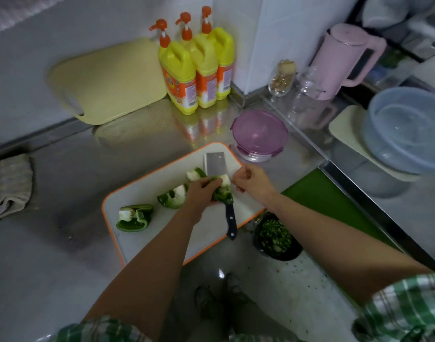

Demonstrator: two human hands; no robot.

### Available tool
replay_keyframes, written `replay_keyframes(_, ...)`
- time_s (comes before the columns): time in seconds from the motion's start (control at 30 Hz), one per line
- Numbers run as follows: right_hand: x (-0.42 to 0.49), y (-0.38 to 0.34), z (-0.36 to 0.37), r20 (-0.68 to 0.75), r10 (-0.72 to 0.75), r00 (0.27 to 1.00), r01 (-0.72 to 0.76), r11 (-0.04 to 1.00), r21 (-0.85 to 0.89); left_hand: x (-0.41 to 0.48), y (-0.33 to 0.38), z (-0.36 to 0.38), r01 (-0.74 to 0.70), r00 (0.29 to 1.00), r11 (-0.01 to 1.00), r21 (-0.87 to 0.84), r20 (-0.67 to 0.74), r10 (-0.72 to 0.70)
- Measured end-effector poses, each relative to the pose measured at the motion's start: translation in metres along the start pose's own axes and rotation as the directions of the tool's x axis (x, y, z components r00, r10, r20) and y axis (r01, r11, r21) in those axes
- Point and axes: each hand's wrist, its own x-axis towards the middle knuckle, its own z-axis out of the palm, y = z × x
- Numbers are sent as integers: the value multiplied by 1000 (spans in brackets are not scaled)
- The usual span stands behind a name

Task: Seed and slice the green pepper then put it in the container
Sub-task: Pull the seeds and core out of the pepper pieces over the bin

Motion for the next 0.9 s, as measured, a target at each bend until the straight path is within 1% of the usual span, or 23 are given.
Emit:
replay_keyframes(0.07, -15, 7, -19, -21, -13, 1000, 14, 999, 38, 0, -1, 20, 28, 998, 1000, 0, 49, -28)
replay_keyframes(0.17, -34, 23, -45, -75, 5, 997, -2, 999, 42, -3, -7, 53, 59, 994, 998, 2, 92, -59)
replay_keyframes(0.23, -46, 33, -62, -135, 16, 991, -11, 999, 37, -2, -18, 74, 4, 997, 996, 94, 72, -11)
replay_keyframes(0.27, -51, 38, -71, -161, 23, 987, -19, 1000, 24, -4, -21, 84, -12, 998, 991, 136, 65, 4)
replay_keyframes(0.3, -56, 43, -79, -178, 33, 983, -32, 999, 8, -6, -24, 95, -14, 998, 991, 134, 62, 6)
replay_keyframes(0.37, -63, 52, -95, -192, 47, 980, -54, 998, -30, -6, -32, 115, 37, 996, 995, 97, 80, -45)
replay_keyframes(0.4, -66, 57, -102, -206, 50, 977, -62, 997, -53, -7, -35, 124, 58, 994, 992, 109, 87, -68)
replay_keyframes(0.53, -71, 83, -124, -266, 62, 962, -108, 981, -164, -7, -53, 156, 76, 990, 973, 217, 97, -99)
replay_keyframes(0.63, -74, 105, -136, -266, 99, 959, -150, 972, -181, 4, -74, 177, 109, 985, 962, 250, 106, -139)
replay_keyframes(0.77, -70, 134, -144, -203, 132, 970, -176, 959, -220, 24, -99, 199, 261, 951, 931, 253, 97, -293)
replay_keyframes(0.83, -63, 151, -145, -163, 132, 978, -172, 950, -262, 38, -114, 207, 283, 941, 924, 258, 110, -319)
replay_keyframes(0.9, -55, 170, -145, -152, 128, 980, -168, 944, -285, 52, -131, 213, 281, 939, 922, 268, 122, -322)
